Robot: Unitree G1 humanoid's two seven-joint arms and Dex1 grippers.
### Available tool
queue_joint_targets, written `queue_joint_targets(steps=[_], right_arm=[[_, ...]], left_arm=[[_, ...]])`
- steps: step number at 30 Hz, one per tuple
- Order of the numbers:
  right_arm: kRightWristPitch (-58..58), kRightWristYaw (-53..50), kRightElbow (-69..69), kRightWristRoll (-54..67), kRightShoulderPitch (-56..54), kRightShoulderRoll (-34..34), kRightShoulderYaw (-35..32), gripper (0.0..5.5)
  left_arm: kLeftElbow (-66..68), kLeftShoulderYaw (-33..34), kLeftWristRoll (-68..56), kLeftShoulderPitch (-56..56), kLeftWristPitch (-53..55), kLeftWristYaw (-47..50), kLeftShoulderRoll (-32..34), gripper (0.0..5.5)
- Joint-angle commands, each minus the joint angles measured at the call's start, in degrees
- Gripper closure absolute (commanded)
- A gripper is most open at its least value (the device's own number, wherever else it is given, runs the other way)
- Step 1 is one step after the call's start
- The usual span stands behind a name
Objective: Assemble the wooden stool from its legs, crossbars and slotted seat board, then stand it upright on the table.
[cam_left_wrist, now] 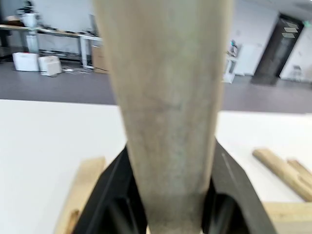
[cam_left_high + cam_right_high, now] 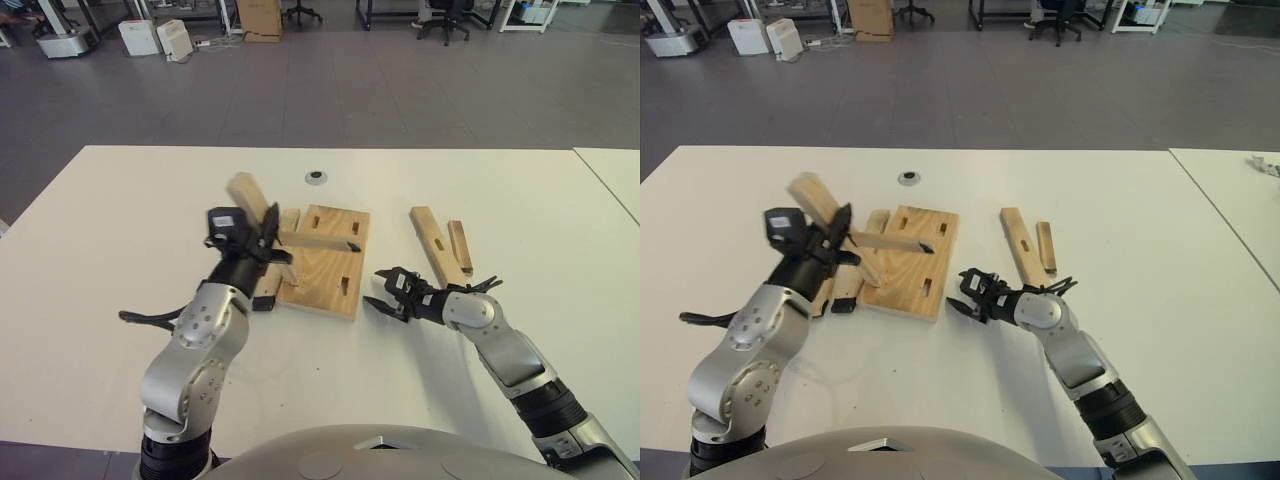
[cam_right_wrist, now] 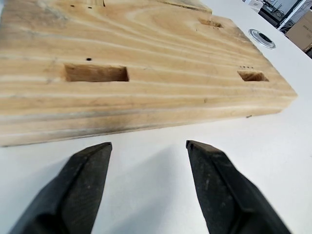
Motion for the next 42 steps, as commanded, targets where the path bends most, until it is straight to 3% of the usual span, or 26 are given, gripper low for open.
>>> queue_joint_targets(steps=[1,8,9,16,19,25,29,34,36,39,42], right_arm=[[0.2,0.5,-0.3,-1.4,-1.2,-0.8,0.2,2.64],[-0.2,0.3,0.2,-2.4,-2.1,-0.2,0.2,2.64],[-0.3,0.2,0.4,-2.4,-2.3,-0.2,-0.1,2.64],[0.1,-3.0,3.8,-1.6,-9.3,-1.8,-8.5,2.64],[0.1,-5.5,4.2,-0.2,-13.5,-2.4,-14.7,2.64],[-0.1,-7.9,6.0,0.5,-16.4,-2.6,-19.0,2.64],[-0.1,-8.1,5.9,0.4,-15.6,-2.9,-19.3,2.64],[-0.2,-9.2,7.7,1.2,-16.0,-3.0,-21.4,2.64],[-0.3,-10.6,9.5,1.6,-16.9,-2.5,-22.7,2.64],[-0.6,-11.7,11.5,1.7,-17.9,-1.6,-23.1,2.64],[-0.8,-12.5,12.2,1.7,-17.2,-1.1,-22.9,2.64]], left_arm=[[4.6,-4.6,6.1,3.4,2.4,-1.4,3.7,4.48],[1.6,-0.9,2.2,0.2,-8.1,-4.5,-2.4,4.47],[1.7,0.0,1.3,0.3,-8.6,-4.8,-3.3,4.12],[0.0,9.6,-12.0,-0.1,-8.9,-11.2,-4.3,3.07],[-1.8,14.3,-24.8,-1.9,-9.4,-10.5,-7.6,2.59],[-5.4,10.0,-44.4,-6.4,-3.5,-6.2,-7.4,1.78],[-5.4,9.2,-48.9,-8.9,-1.4,-2.7,-4.2,1.18],[-2.0,19.8,-43.4,-17.3,-5.8,-1.3,4.2,1.18],[3.9,20.8,-34.8,-18.1,-5.2,-0.4,9.1,1.18],[12.7,11.1,-16.3,-11.4,-2.8,-4.5,19.5,1.18],[18.5,2.1,-9.4,-6.6,-2.1,-10.2,20.7,1.18]])
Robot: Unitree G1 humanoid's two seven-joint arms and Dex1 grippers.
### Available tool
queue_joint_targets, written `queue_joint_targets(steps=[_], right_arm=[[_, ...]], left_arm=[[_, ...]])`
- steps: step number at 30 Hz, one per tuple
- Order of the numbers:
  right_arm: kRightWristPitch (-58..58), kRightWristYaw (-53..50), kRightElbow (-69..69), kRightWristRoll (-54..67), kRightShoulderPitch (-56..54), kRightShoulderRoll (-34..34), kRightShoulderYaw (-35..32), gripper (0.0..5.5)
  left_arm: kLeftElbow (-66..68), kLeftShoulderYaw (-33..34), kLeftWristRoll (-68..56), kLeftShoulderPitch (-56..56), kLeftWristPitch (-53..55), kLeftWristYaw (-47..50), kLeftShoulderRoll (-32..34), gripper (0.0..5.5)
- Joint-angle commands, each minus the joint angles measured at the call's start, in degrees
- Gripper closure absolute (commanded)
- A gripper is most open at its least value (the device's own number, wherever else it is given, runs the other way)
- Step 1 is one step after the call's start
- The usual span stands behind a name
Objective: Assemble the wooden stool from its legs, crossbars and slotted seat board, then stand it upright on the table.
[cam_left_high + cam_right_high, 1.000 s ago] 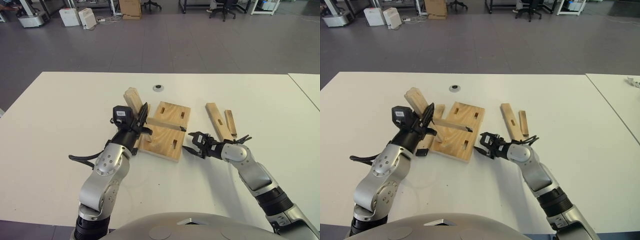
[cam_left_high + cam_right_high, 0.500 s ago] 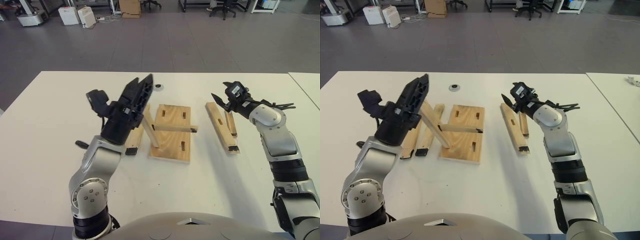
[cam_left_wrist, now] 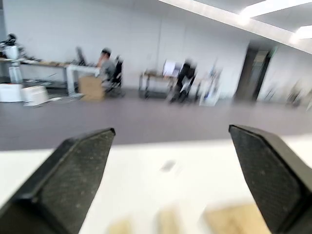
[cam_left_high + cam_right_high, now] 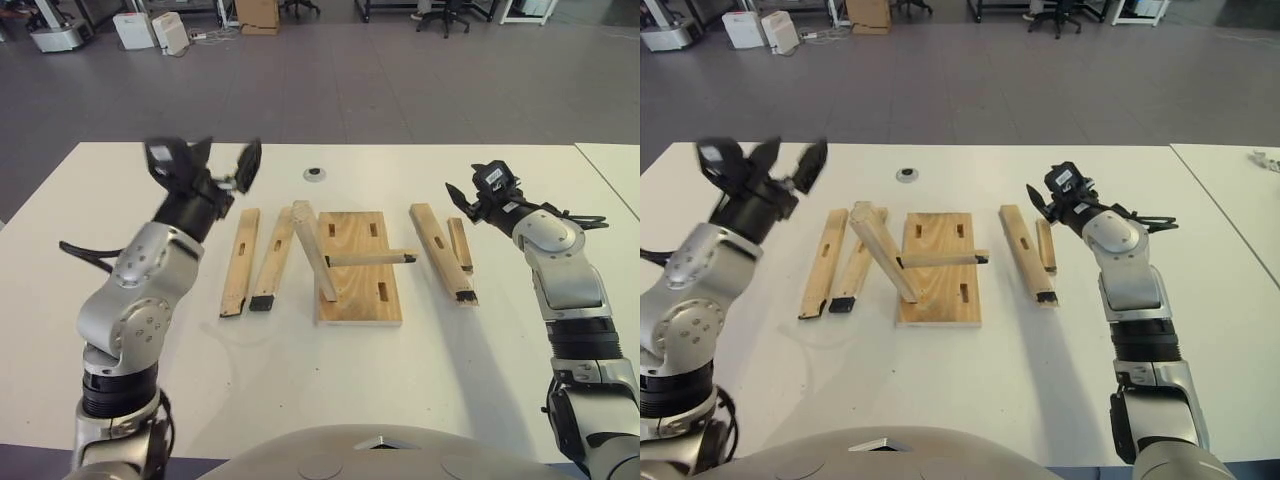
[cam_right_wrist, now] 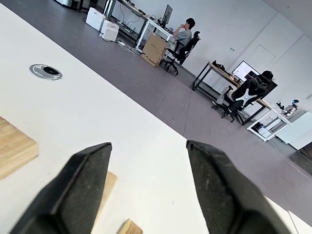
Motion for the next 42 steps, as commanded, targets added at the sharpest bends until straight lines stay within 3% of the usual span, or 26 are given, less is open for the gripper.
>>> queue_joint_targets(steps=[1,4,11,15,18,21,27,37,42], right_arm=[[-0.5,-1.2,1.1,0.3,-0.9,1.0,-0.2,2.64],[-0.7,-1.6,1.9,-0.2,-1.2,1.8,0.7,2.64],[-0.8,-2.0,2.5,-0.7,-1.0,2.7,1.7,2.64],[0.0,-1.5,2.3,0.8,-2.0,3.5,1.4,2.64],[4.3,1.5,0.3,8.9,-5.1,6.4,-1.7,2.64],[13.4,5.4,-2.6,24.8,-12.9,11.0,-7.1,2.64],[25.4,2.3,1.4,46.4,-28.2,20.0,-14.7,2.64],[30.7,-7.2,7.5,58.8,-35.2,23.1,-21.2,2.64],[34.4,-8.3,4.5,62.4,-33.6,21.9,-20.6,3.42]], left_arm=[[6.0,-10.2,7.2,4.8,2.2,-6.6,0.6,1.18],[10.8,-12.5,9.9,4.3,4.7,-7.3,-2.3,1.18],[11.6,-12.0,12.8,7.1,11.8,-5.6,-6.9,2.68],[10.9,-11.7,15.8,7.3,10.8,-5.9,-8.0,3.37],[8.1,-7.6,15.8,3.1,7.7,-4.8,-11.0,3.42],[4.3,-3.9,14.6,-6.0,2.6,-6.2,-13.7,3.42],[9.3,-4.9,14.7,-16.6,-9.5,-18.5,-14.2,3.42],[13.6,-8.1,18.5,-18.9,-20.1,-30.0,-13.6,3.42],[15.5,-9.1,20.8,-19.3,-23.2,-35.6,-10.6,3.42]])
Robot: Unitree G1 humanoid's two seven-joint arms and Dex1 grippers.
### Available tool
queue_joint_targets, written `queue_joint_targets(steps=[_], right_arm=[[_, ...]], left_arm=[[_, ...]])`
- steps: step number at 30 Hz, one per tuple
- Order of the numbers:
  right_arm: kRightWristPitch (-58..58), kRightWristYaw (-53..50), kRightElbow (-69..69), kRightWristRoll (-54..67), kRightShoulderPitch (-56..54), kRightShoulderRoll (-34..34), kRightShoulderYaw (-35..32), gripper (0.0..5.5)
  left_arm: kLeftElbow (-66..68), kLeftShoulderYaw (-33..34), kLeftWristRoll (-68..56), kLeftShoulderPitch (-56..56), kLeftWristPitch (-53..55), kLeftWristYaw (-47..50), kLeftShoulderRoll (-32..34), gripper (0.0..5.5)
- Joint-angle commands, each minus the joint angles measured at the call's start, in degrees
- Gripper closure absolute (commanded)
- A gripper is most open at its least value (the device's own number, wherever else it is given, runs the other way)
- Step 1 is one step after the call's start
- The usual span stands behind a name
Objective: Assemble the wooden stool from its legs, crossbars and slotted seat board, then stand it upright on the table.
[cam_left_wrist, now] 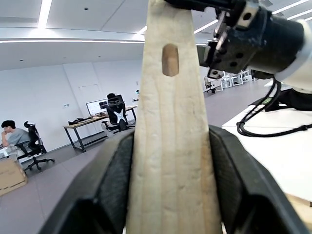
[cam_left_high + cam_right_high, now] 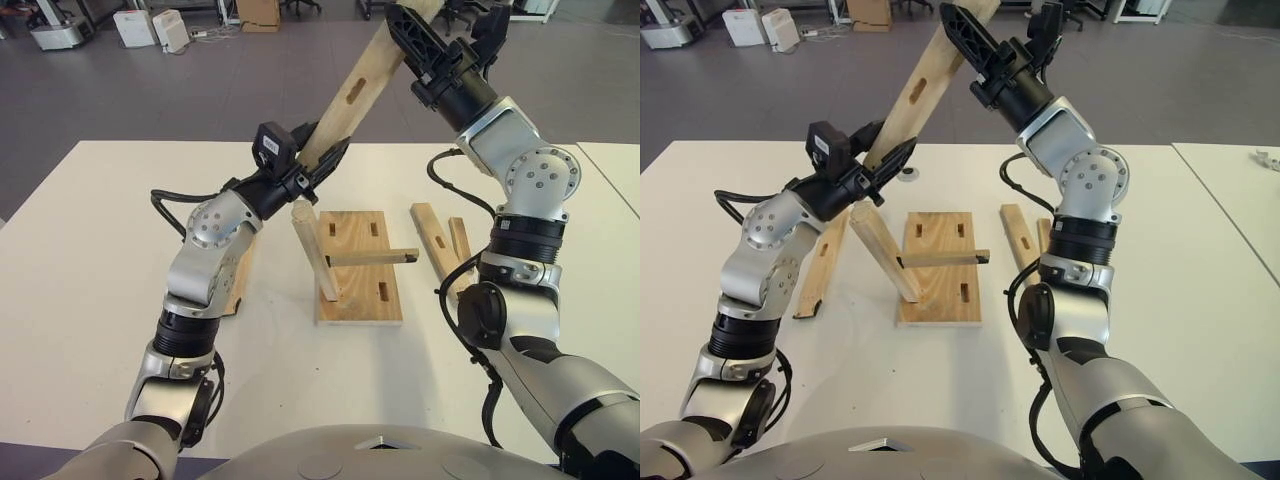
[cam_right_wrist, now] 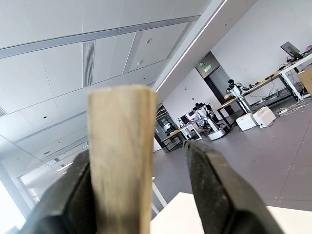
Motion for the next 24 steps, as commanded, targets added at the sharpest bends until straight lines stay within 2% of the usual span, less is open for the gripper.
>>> queue_joint_targets(steps=[1,6,7,10,15,18,20,24], right_arm=[[3.5,-0.9,-3.0,2.7,0.4,-1.4,0.3,3.63],[5.8,-2.1,-6.9,4.2,5.5,-3.6,-0.3,4.46],[5.4,-2.0,-8.2,4.0,7.3,-4.3,-0.4,4.49],[3.8,-2.5,-12.1,3.0,14.6,-7.0,-2.2,4.51],[9.3,-16.7,-32.1,12.8,41.1,-8.2,-11.6,4.51],[10.5,-23.9,-38.1,21.1,52.8,-8.3,-13.4,4.51],[9.0,-28.4,-38.5,23.7,53.4,-9.2,-12.0,4.51],[6.4,-32.3,-37.7,19.6,53.0,-11.7,-9.0,4.51]], left_arm=[[1.4,-0.5,2.4,-1.4,-2.8,-4.2,3.3,3.42],[2.9,-1.0,5.0,-1.4,-5.3,-6.9,5.5,3.42],[3.1,-1.6,6.2,-1.1,-5.6,-7.0,5.9,3.06],[3.9,-1.7,8.8,0.1,-5.4,-6.1,6.7,2.58],[-1.9,7.0,6.8,7.1,-3.3,-0.1,6.5,1.60],[-5.6,9.3,5.5,8.0,-1.4,3.3,4.9,1.22],[-7.8,9.7,4.1,7.5,0.2,4.7,3.5,1.22],[-8.9,7.7,4.6,6.6,1.5,6.0,2.3,1.22]])
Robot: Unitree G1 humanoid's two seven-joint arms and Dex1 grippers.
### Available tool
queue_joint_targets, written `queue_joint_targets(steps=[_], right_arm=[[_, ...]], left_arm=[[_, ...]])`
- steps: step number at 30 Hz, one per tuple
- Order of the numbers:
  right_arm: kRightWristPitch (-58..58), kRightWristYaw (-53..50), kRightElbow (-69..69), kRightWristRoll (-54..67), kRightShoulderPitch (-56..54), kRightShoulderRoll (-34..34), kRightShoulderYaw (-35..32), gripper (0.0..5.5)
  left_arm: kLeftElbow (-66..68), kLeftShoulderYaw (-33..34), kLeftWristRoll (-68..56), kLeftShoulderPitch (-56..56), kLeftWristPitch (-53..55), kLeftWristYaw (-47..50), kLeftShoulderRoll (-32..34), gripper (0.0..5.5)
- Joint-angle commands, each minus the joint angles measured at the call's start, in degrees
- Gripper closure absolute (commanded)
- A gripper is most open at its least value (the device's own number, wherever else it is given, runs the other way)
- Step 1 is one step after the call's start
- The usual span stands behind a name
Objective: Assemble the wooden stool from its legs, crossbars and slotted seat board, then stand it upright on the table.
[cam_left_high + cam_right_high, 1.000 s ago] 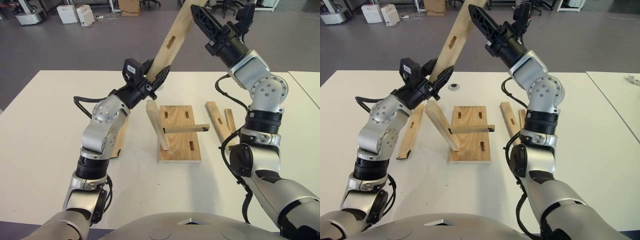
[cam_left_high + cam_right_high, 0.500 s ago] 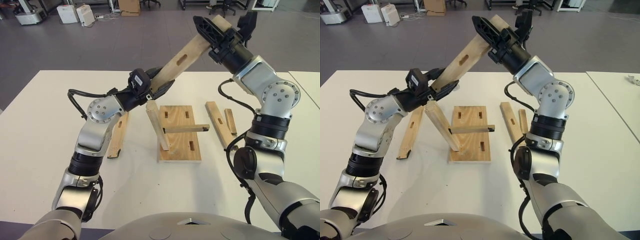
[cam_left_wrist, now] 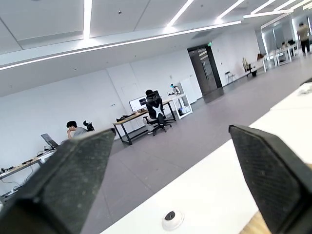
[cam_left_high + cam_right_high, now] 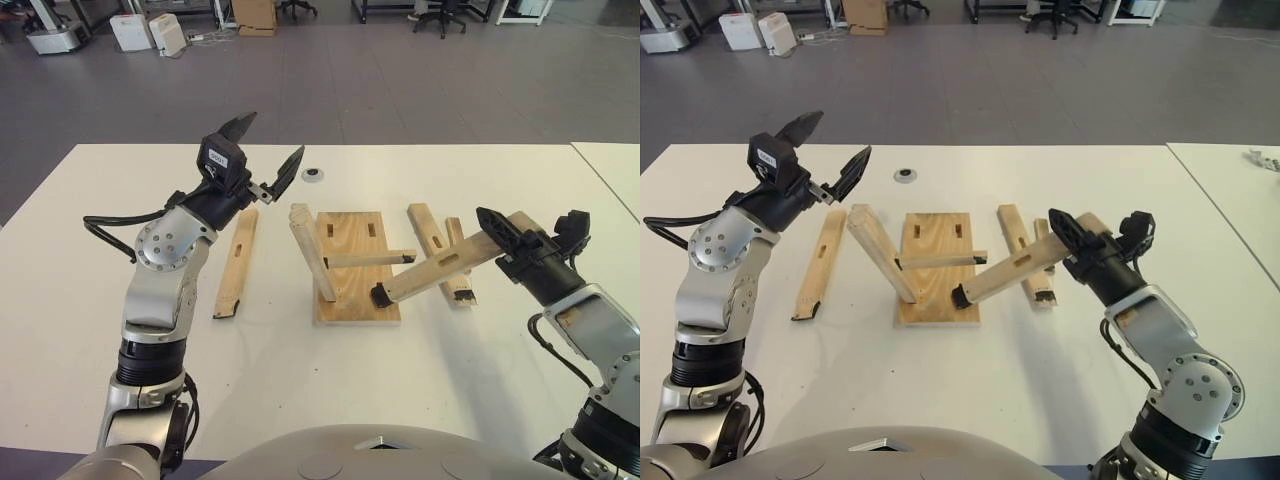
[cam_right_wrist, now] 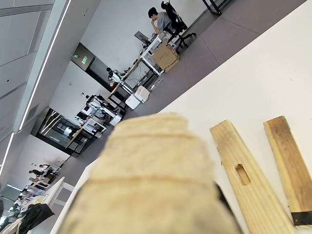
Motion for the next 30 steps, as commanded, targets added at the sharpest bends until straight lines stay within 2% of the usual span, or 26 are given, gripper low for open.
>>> queue_joint_targets(steps=[1,4,9,16,22,30], right_arm=[[-1.6,-2.7,0.0,-4.6,0.6,-3.8,3.0,4.51],[-1.3,-1.8,-1.3,-6.4,1.6,-8.1,5.3,4.50],[-4.3,-1.4,-3.8,-11.8,-3.4,-13.6,9.5,4.49],[-8.5,4.2,-8.0,-22.3,-3.0,-16.4,16.4,4.49],[-7.4,4.4,-8.5,-31.6,-0.8,-16.2,26.1,4.45],[-4.0,4.1,-3.9,-28.9,-4.7,-16.7,24.1,4.43]], left_arm=[[-1.5,-1.6,0.4,-1.4,1.7,1.1,-0.6,1.22],[-2.7,-1.8,-0.3,-0.9,2.6,1.5,-0.9,1.22],[-4.2,-2.3,-0.7,-1.5,3.5,2.1,-1.9,1.22],[-6.6,-5.1,-2.2,-2.1,5.2,2.5,-4.5,1.22],[-9.2,-7.1,-2.9,-2.7,6.7,2.9,-6.1,1.22],[-7.0,-12.9,1.8,-1.5,8.0,2.7,-5.4,1.22]])
